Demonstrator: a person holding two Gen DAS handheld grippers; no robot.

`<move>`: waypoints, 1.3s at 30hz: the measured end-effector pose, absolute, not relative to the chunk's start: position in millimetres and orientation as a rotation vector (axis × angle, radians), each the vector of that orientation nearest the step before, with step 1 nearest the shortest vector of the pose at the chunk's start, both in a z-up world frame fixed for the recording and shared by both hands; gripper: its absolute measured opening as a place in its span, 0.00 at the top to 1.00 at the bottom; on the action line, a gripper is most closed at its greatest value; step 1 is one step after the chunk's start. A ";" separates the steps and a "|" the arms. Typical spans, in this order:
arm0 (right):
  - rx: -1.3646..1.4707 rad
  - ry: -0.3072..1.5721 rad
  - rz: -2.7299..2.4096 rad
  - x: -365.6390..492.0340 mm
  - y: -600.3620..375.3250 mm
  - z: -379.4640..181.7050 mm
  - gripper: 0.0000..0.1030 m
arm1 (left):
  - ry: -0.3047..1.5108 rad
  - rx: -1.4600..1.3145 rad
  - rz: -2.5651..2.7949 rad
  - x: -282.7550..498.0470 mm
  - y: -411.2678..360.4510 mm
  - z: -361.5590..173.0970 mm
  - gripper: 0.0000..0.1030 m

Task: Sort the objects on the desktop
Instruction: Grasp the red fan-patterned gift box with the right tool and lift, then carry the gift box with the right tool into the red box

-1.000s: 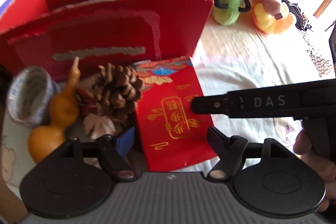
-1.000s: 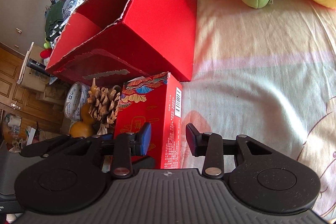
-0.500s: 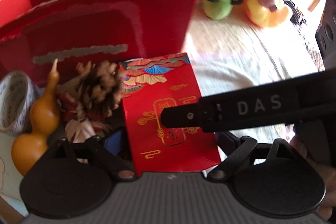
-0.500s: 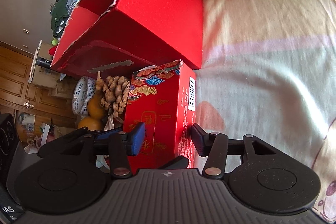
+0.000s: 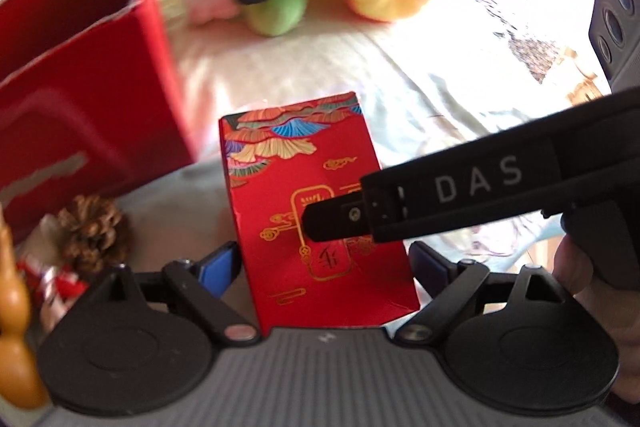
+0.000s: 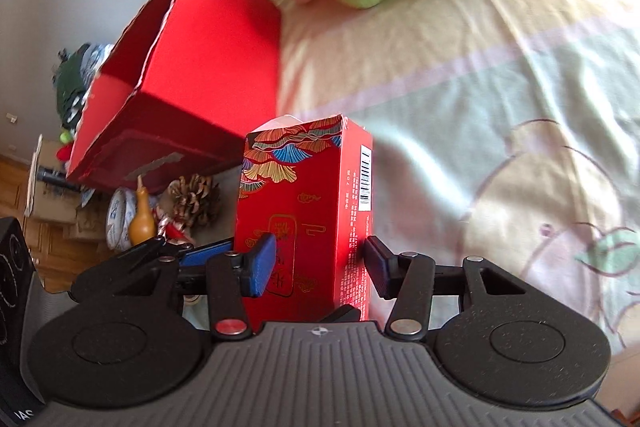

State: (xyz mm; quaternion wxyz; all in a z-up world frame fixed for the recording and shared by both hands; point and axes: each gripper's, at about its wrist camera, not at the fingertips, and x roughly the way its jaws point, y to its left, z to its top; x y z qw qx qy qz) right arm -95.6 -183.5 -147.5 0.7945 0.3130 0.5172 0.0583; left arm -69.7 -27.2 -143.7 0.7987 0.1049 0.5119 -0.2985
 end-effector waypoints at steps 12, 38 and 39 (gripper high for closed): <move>0.674 0.882 0.027 -118.7 -219.9 -110.3 0.46 | 0.930 0.283 -0.738 -62.3 -70.7 -100.3 0.14; 0.474 0.713 0.274 43.6 -76.9 -22.1 0.46 | 0.727 0.218 -0.505 54.2 98.8 -18.6 0.16; 0.469 0.741 0.286 52.4 -68.2 -28.5 0.46 | 0.758 0.209 -0.491 62.0 106.6 -26.8 0.16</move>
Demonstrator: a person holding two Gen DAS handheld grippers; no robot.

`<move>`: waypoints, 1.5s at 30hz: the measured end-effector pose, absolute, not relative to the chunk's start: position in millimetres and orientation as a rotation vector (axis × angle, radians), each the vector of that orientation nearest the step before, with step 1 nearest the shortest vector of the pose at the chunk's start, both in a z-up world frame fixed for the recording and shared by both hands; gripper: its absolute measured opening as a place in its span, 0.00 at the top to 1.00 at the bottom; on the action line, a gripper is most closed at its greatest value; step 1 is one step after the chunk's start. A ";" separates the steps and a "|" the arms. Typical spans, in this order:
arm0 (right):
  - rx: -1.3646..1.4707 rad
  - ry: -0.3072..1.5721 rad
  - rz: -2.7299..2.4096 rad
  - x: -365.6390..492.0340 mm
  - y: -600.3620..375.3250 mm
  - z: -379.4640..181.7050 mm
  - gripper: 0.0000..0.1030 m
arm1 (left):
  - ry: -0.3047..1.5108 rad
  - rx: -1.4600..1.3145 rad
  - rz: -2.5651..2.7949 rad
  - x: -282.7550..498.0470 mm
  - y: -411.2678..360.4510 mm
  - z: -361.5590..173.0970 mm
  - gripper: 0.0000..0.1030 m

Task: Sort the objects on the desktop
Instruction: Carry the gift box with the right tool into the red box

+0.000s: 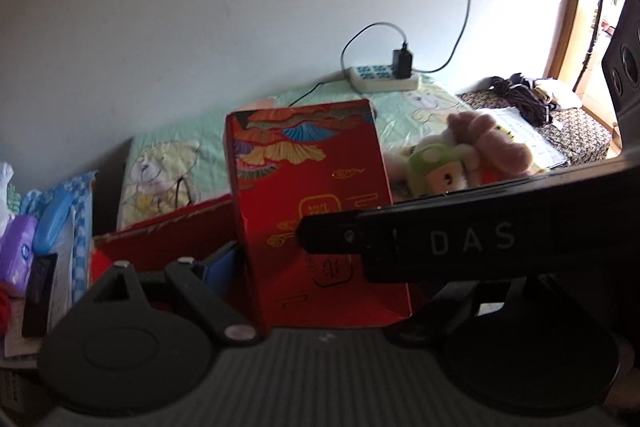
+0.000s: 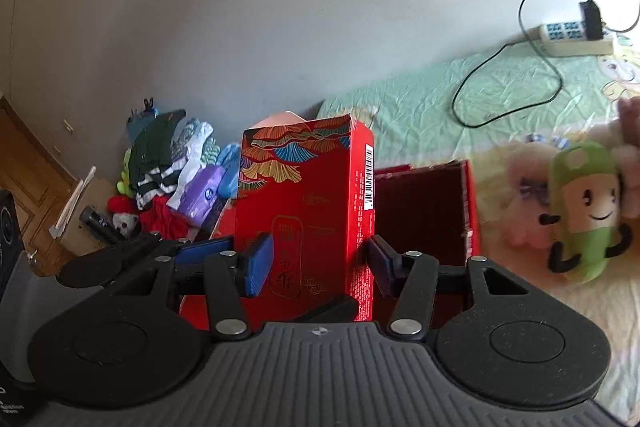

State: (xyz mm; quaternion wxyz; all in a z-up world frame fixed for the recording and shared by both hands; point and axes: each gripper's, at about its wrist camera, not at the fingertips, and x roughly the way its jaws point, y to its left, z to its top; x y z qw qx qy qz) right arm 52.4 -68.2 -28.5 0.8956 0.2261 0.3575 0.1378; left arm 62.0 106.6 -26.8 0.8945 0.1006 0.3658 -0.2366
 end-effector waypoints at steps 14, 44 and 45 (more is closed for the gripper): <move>0.503 1.182 0.362 138.1 3.9 -102.6 0.47 | 1.144 0.240 -0.335 130.4 172.3 -117.4 0.16; 0.629 1.280 0.383 156.5 -19.3 -129.3 0.37 | 1.247 0.212 -0.297 123.2 160.4 -124.0 0.14; 0.635 1.269 0.369 155.6 -20.7 -128.4 0.38 | 1.243 0.213 -0.295 120.3 159.3 -121.9 0.14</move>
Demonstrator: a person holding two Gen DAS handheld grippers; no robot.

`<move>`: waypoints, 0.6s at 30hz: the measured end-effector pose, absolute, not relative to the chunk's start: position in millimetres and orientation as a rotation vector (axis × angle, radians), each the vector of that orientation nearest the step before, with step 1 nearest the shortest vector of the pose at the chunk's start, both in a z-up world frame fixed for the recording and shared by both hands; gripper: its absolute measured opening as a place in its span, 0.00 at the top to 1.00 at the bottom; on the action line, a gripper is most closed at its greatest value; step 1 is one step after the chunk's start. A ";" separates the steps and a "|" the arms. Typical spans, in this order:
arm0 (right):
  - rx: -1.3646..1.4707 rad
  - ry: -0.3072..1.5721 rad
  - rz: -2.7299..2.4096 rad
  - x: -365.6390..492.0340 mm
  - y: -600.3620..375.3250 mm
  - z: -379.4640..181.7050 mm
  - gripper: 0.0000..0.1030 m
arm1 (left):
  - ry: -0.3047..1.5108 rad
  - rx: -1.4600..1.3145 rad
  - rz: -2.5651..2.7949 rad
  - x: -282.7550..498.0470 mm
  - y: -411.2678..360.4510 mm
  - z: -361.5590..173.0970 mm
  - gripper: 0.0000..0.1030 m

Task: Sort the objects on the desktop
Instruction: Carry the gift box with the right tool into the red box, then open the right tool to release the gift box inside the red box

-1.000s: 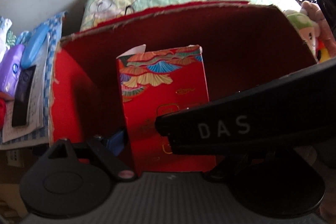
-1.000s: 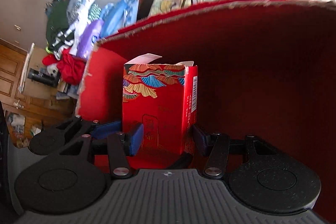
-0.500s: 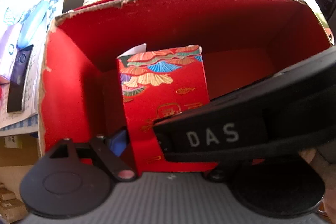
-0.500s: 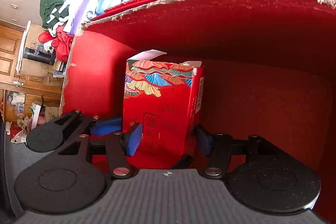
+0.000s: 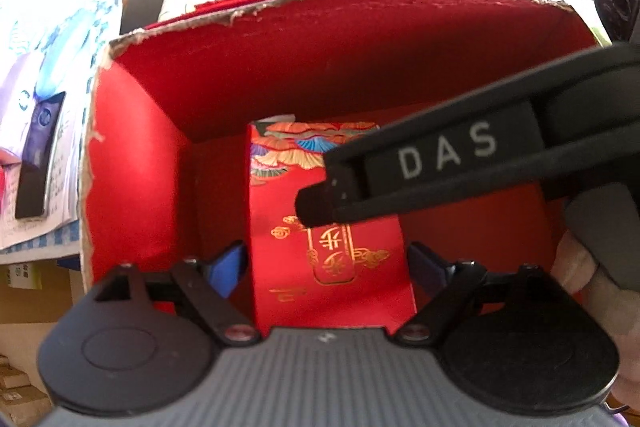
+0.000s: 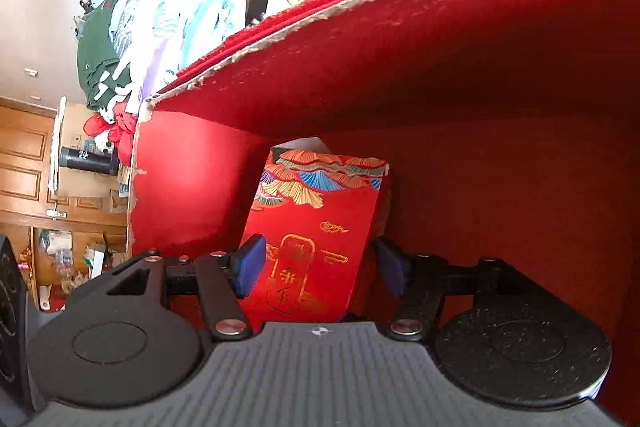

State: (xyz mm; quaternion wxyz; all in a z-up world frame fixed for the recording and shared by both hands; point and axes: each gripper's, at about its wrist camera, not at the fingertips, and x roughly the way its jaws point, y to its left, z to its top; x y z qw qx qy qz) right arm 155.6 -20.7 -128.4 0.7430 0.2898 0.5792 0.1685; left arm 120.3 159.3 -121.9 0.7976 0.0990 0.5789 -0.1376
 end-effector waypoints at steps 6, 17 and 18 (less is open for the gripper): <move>0.787 1.169 0.253 141.3 -52.0 -129.7 0.47 | 1.172 0.196 -0.329 92.7 157.9 -97.2 0.14; 0.902 1.176 0.117 133.0 -73.3 -138.3 0.54 | 1.129 -0.027 -0.506 82.9 160.6 -77.2 0.23; 0.902 1.176 0.112 132.3 -74.2 -138.4 0.54 | 1.148 -0.060 -0.545 82.2 158.6 -79.4 0.24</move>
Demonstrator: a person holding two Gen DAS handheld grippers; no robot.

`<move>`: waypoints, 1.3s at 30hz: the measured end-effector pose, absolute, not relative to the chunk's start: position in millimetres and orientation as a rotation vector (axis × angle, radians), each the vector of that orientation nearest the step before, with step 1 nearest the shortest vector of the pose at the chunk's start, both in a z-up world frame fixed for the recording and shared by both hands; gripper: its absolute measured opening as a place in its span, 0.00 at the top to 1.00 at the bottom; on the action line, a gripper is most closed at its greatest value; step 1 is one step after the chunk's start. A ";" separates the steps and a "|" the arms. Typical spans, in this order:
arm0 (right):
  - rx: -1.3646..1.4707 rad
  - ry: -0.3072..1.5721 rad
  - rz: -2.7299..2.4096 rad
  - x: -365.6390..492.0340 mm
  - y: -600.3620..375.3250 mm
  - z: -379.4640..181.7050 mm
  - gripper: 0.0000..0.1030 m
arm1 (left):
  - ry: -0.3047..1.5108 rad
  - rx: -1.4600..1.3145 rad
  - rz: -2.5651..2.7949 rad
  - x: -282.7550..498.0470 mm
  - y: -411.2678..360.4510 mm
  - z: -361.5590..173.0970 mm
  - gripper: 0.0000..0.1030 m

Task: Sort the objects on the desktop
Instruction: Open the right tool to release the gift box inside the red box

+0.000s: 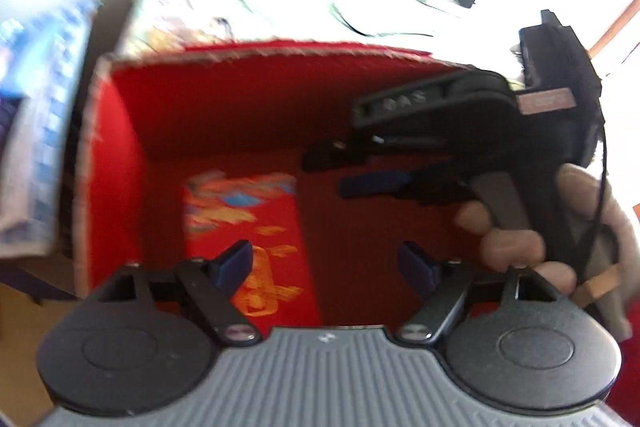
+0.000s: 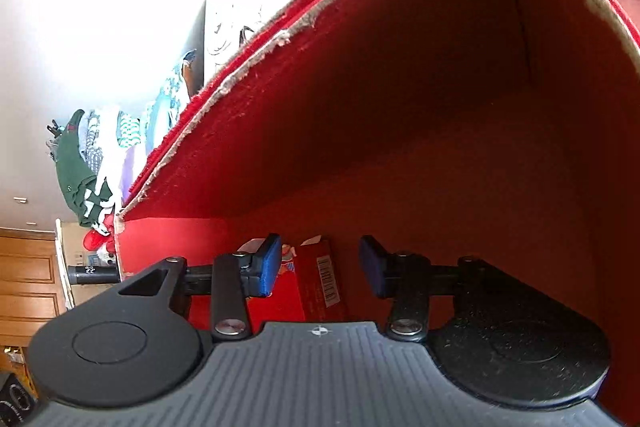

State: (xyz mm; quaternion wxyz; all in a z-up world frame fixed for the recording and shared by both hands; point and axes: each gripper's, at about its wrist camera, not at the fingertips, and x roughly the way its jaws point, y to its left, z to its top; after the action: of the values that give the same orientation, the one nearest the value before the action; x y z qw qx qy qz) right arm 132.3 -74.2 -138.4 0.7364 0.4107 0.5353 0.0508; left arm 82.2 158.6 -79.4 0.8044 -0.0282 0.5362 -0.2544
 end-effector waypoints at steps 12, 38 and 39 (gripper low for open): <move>0.997 1.157 0.051 122.5 -99.7 -147.5 0.54 | 1.268 -0.202 -0.678 130.5 155.1 -117.6 0.24; 1.015 1.030 0.097 102.3 -121.5 -141.0 0.54 | 1.390 -0.230 -0.632 172.2 149.7 -135.8 0.29; 1.015 1.030 0.097 101.6 -122.2 -141.7 0.54 | 1.386 -0.215 -0.617 171.8 147.9 -134.2 0.29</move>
State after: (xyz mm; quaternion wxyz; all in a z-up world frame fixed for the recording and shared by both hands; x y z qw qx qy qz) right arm 101.6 -122.2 -141.7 0.7488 0.4643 0.4710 0.0445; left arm 171.8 147.9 -134.2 0.7208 -0.0974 0.6270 -0.2791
